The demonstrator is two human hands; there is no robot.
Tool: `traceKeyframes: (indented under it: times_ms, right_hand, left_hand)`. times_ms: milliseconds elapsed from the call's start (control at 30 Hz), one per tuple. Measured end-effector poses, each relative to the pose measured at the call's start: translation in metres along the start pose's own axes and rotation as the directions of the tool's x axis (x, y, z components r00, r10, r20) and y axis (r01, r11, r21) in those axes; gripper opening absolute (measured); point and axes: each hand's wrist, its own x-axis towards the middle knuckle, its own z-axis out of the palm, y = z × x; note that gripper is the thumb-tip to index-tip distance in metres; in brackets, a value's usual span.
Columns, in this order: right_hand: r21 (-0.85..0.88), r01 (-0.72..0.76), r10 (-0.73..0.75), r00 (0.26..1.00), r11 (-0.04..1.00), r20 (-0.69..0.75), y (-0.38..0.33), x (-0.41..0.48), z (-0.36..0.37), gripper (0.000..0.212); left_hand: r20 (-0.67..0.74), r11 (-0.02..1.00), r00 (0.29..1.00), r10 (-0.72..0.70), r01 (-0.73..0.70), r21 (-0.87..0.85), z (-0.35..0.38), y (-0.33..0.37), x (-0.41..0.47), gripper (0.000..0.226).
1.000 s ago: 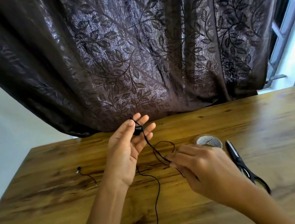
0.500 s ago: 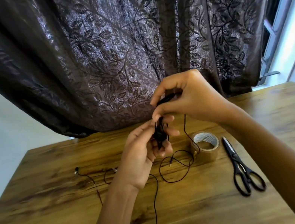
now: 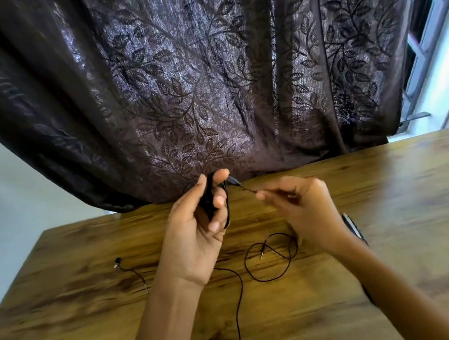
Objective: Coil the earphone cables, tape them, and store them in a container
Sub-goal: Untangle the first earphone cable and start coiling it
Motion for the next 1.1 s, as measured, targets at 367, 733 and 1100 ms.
traceKeyframes:
  times_ms: [367, 733, 1100]
  right_hand:
    - [-0.524, 0.427, -0.342, 0.904, 0.737, 0.257, -0.004, -0.057, 0.01, 0.041]
    - [-0.451, 0.621, -0.559, 0.78, 0.641, 0.28, -0.053, -0.017, -0.019, 0.019]
    - [-0.216, 0.423, -0.392, 0.904, 0.88, 0.172, -0.045, 0.056, -0.016, 0.017]
  left_hand:
    - [-0.133, 0.993, 0.984, 0.114, -0.108, 0.052, -0.02, -0.002, 0.013, 0.03]
    - [-0.073, 0.934, 0.983, 0.166, -0.133, 0.333, -0.02, -0.017, 0.011, 0.029]
    - [0.113, 0.901, 0.992, 0.058, -0.1, 0.422, -0.003, -0.023, -0.001, 0.046]
